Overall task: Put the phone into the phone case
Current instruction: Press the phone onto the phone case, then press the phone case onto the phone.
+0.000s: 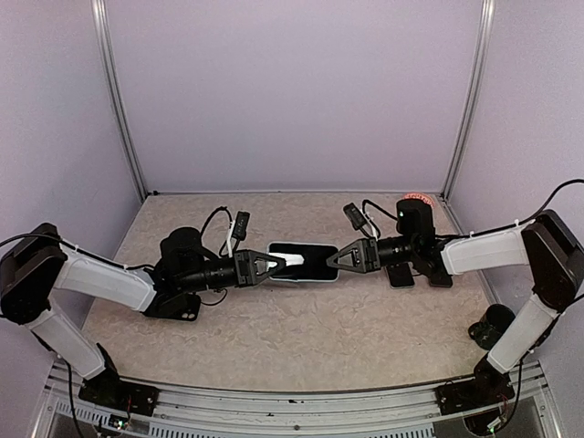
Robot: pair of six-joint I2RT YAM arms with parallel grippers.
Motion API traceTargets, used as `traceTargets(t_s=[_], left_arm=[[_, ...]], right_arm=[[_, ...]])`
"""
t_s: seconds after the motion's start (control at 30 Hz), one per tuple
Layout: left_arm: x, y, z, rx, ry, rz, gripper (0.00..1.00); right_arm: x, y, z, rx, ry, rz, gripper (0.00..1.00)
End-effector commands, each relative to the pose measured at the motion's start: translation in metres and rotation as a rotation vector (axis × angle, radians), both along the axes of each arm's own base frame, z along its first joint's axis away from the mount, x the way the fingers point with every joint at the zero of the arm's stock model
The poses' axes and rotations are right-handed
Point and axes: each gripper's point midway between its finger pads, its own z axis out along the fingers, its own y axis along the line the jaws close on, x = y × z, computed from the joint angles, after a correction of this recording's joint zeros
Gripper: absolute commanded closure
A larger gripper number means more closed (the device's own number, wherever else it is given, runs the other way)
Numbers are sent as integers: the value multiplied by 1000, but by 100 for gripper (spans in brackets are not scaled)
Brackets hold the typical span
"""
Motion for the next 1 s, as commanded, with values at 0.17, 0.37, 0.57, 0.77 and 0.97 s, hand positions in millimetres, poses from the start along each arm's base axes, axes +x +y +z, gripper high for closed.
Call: traceTargets(t_s=[0.17,0.37,0.57,0.77,0.97], left_arm=[[-14,-2,29,70,-178,-109,100],[-24,-5,23,141,-194,-188,100],[-33,-5,21,188,-200,-248,100],[-40,-6,27,180,-210,-289,100],[-44,-9,31,175,-213,-310,100]], right_arm=[[-4,-11,37,-17,-198,58,40],[12,-17,34,-137,-356,-11,33],[-2,-5,41,-74,-421,105,32],[-32,26,32,-88,-506,245,32],[-41,50,15,-142,-524,282,33]])
